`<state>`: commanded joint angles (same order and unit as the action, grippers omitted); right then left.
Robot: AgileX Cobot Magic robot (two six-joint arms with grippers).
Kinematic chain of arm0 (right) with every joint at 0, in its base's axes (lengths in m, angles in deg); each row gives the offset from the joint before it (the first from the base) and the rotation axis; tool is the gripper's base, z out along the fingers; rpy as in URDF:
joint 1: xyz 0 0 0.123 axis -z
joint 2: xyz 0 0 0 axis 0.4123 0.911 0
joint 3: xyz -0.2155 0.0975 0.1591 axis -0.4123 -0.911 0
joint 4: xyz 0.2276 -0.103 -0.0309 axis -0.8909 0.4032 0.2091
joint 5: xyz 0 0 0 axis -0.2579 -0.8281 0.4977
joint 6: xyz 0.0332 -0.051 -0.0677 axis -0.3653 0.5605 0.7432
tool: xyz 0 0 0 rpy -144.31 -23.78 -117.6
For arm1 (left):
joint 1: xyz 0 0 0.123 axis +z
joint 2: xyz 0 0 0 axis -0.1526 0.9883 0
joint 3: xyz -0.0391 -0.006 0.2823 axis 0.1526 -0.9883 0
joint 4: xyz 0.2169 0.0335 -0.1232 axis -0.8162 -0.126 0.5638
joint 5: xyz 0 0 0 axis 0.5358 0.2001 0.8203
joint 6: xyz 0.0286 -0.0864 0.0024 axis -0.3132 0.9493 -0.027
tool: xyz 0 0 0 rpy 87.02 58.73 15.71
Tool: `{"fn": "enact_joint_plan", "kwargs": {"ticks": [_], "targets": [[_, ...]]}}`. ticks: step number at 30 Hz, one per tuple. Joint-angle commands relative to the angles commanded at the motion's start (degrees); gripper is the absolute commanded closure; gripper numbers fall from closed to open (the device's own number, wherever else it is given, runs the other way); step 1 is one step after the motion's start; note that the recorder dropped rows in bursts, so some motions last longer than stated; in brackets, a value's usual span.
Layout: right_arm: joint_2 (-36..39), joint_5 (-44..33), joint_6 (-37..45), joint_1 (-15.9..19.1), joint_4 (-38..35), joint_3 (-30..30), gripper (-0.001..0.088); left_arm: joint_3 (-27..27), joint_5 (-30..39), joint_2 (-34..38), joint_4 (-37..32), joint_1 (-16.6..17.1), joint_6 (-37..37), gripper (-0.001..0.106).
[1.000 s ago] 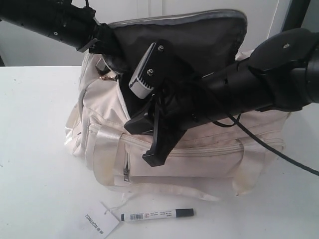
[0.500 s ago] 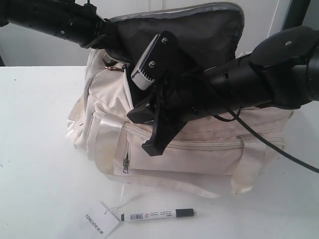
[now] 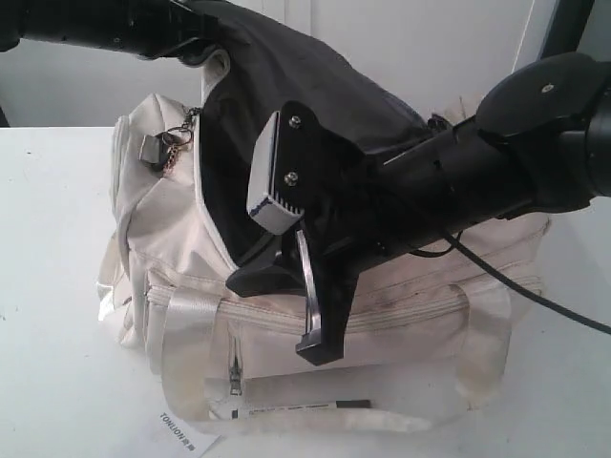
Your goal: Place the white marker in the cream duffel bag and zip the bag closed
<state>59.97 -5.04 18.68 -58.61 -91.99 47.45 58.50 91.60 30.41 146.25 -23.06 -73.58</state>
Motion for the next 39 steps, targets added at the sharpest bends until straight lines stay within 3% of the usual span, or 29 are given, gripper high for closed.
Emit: {"fn": "enact_joint_plan", "kwargs": {"ticks": [10,16,23,29,32,39], "targets": [[1.30,17.66,-3.95,0.00,-6.49,0.00,0.0868,0.00,8.15,0.00,0.00,0.00,-0.10,0.105],[4.18,20.83,-3.22,0.00,-10.95,0.00,0.0868,0.00,10.56,0.00,0.00,-0.11,-0.10,0.105],[5.42,29.19,-3.22,0.00,-11.22,0.00,0.0868,0.00,10.33,0.00,0.00,-0.11,-0.22,0.105],[5.42,29.39,-3.22,0.00,-14.41,0.19,0.0867,0.00,5.30,0.12,0.00,-0.11,-1.70,0.105],[5.42,29.17,-3.22,0.00,-14.42,0.19,0.0795,0.00,2.36,0.55,0.00,-0.11,-1.70,0.105],[4.75,29.02,-3.97,0.00,-14.82,0.19,0.0455,0.00,0.23,3.79,0.27,-0.11,-1.70,0.105]]}}
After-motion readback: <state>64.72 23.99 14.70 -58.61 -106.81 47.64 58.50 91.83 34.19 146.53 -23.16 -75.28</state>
